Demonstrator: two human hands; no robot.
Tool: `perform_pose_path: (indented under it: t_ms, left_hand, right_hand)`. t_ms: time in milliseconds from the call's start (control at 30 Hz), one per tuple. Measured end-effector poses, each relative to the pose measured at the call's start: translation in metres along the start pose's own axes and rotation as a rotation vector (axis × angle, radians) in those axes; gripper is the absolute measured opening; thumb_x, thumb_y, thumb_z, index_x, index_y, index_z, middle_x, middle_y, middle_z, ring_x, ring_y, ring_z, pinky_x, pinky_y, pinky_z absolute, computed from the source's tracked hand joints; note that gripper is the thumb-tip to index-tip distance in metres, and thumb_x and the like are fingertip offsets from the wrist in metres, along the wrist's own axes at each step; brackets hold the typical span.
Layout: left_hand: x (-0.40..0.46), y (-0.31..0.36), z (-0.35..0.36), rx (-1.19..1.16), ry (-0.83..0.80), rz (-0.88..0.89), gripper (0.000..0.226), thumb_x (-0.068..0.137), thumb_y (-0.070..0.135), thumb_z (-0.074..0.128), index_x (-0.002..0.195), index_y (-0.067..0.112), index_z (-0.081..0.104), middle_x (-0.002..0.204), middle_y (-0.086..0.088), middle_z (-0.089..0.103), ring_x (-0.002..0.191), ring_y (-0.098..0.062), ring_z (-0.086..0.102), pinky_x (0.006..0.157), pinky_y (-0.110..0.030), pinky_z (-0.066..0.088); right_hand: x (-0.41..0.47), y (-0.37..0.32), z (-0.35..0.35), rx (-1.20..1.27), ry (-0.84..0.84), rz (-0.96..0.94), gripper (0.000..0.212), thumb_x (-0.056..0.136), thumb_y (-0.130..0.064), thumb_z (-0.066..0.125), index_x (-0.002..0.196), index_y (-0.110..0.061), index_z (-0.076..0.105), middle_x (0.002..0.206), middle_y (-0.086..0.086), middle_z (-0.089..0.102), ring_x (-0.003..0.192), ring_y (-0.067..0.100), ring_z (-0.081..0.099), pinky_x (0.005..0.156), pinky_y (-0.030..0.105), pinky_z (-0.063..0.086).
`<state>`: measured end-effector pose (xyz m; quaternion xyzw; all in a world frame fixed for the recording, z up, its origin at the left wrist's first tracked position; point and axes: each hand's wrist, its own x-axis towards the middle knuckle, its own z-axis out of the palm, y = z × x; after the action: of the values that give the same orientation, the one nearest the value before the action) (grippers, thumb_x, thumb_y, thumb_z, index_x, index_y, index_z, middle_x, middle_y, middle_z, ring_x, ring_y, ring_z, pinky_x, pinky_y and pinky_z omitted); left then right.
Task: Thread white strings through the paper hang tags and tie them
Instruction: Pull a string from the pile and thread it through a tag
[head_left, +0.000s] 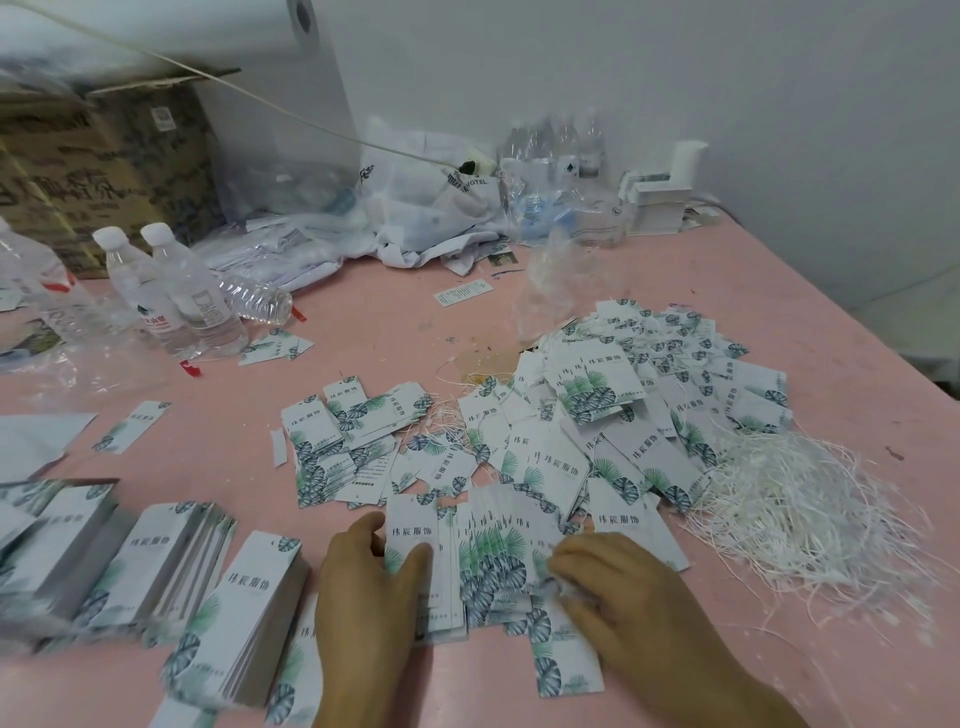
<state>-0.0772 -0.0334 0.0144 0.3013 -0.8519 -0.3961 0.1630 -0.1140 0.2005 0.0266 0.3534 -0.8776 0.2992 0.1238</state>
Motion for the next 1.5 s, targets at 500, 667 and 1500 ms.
perform_pose_path:
  t_ms: [500,667,1500]
  left_hand:
    - [-0.015,0.029,-0.013,-1.113,-0.298,-0.159,0.027,0.096,0.003,0.048,0.120,0.009,0.058,0.088,-0.020,0.074,0.060,-0.024,0.069,0.048,-0.029,0.055]
    - [-0.032,0.041,-0.004,-1.275,-0.504,-0.188,0.055,0.070,-0.011,0.067,0.122,0.003,0.052,0.103,-0.035,0.068,0.080,-0.042,0.072,0.060,-0.039,0.060]
    - [-0.064,0.055,0.026,-1.331,-0.456,-0.195,0.042,0.078,0.010,0.062,0.118,0.023,0.063,0.120,-0.022,0.068,0.106,-0.041,0.067,0.083,-0.048,0.058]
  right_hand:
    - [0.000,0.010,-0.007,0.804,0.350,0.566,0.026,0.093,-0.010,0.057,0.097,-0.028,0.076,0.087,-0.002,0.072,0.083,0.012,0.068,0.072,0.013,0.052]
    - [0.000,0.004,-0.007,0.943,0.290,0.548,0.025,0.092,-0.024,0.055,0.107,-0.026,0.075,0.128,-0.009,0.065,0.125,0.007,0.055,0.094,0.032,0.046]
    - [-0.005,-0.045,0.003,1.113,0.067,0.595,0.023,0.078,0.004,0.067,0.100,-0.001,0.060,0.070,0.005,0.074,0.061,0.008,0.068,0.060,0.014,0.049]
